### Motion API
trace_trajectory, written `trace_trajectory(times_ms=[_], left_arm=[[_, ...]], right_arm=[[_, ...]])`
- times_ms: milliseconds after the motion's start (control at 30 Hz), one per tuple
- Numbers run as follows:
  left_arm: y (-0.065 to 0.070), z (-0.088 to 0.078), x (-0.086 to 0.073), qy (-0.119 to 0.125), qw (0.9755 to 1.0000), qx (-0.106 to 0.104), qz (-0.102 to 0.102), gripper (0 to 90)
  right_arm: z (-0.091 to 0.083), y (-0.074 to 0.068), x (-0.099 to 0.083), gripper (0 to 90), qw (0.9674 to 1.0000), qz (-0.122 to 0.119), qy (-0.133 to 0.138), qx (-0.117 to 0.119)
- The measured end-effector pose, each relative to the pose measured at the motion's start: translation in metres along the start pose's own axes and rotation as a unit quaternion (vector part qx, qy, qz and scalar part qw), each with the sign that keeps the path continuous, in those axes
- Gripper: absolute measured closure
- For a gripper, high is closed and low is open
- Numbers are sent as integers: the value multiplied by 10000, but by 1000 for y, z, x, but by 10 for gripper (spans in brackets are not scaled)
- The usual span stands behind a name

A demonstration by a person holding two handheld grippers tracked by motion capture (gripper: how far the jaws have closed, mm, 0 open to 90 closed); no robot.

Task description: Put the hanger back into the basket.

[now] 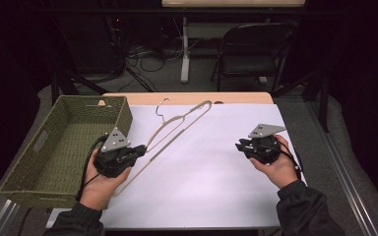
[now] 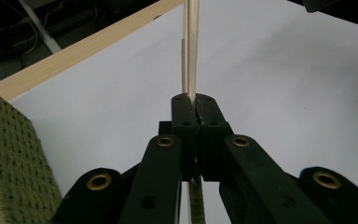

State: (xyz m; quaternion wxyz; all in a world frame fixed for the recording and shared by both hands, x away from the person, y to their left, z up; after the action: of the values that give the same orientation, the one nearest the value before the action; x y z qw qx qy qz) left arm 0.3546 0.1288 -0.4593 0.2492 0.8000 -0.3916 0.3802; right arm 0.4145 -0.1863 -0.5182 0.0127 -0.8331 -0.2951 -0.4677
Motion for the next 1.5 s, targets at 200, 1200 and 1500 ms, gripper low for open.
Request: trace_trajectory(times_ms=[200,1200,1500], left_arm=[[-4,-23,6,7,9998,160,83,880],[-98,-120,-23,134,9935,969,-580,880],[-128,-145,-41,111,9918,1077,-673,880]], right_arm=[[-4,-3,-5,743,10000,-48,15,-7],[-6,-7,-24,660,9998,177,15,8],[-2,-4,-30,502,9994,329,32,-129]])
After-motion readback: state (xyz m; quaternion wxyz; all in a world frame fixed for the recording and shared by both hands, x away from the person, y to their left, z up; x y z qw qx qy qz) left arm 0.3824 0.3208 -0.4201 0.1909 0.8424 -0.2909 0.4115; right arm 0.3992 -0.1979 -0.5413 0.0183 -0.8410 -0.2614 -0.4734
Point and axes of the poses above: each handheld gripper's, and its own axes: z roughly forward along the jaws, x roughly out of its top, y roughly to its right, the point moved 10 cm from there along z, roughly forward along the jaws, and after that the axes turned 14 degrees about -x, right-handed, at the moved point
